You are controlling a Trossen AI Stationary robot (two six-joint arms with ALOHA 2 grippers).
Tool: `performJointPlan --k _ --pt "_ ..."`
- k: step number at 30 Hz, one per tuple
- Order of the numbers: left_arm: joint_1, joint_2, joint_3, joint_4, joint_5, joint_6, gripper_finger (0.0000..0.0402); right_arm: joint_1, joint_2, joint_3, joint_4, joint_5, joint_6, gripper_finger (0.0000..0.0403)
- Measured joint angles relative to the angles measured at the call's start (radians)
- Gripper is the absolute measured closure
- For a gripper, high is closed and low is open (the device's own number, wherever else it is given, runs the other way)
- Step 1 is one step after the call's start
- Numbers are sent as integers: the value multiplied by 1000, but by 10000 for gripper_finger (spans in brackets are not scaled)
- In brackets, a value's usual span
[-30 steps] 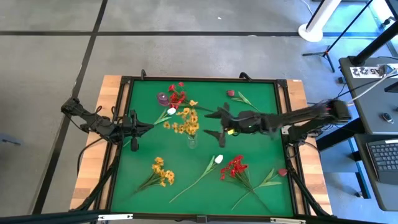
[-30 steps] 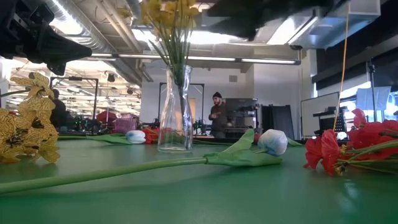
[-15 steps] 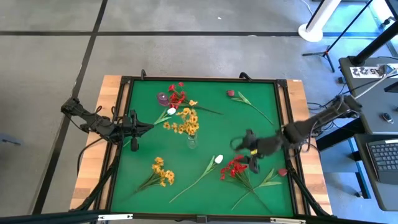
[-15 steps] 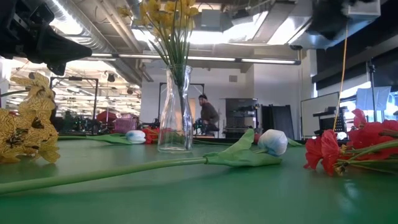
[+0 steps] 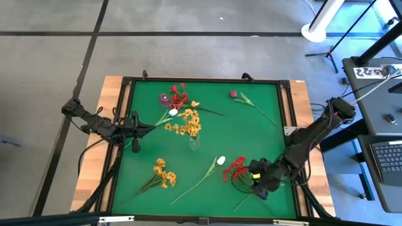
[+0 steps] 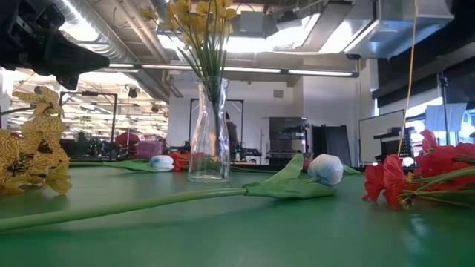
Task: Sort flowers into vase by color
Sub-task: Put the bottom red flowers into the violet vase
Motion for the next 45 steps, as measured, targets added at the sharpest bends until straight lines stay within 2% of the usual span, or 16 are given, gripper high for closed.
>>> performJointPlan --k 6,21,24,27,31,32,35,41,45 --pt "0 0 0 0 0 0 401 13 74 0 -14 -11 130 205" --pt "0 0 0 0 0 0 401 10 272 2 -9 -53 108 206" --pt "0 0 0 0 0 0 401 10 277 3 -9 -56 108 222" --pt "0 0 0 0 0 0 401 10 256 0 -9 -42 107 274" --pt "0 0 0 0 0 0 401 10 192 0 -11 13 104 378" --pt "0 0 0 0 0 0 401 10 176 0 -20 27 105 387" --pt "0 0 0 0 0 0 401 10 116 0 -55 84 116 381" --pt "0 0 0 0 0 0 401 11 -34 27 -122 226 111 393" --pt "0 0 0 0 0 0 401 11 -121 92 -155 365 15 397"
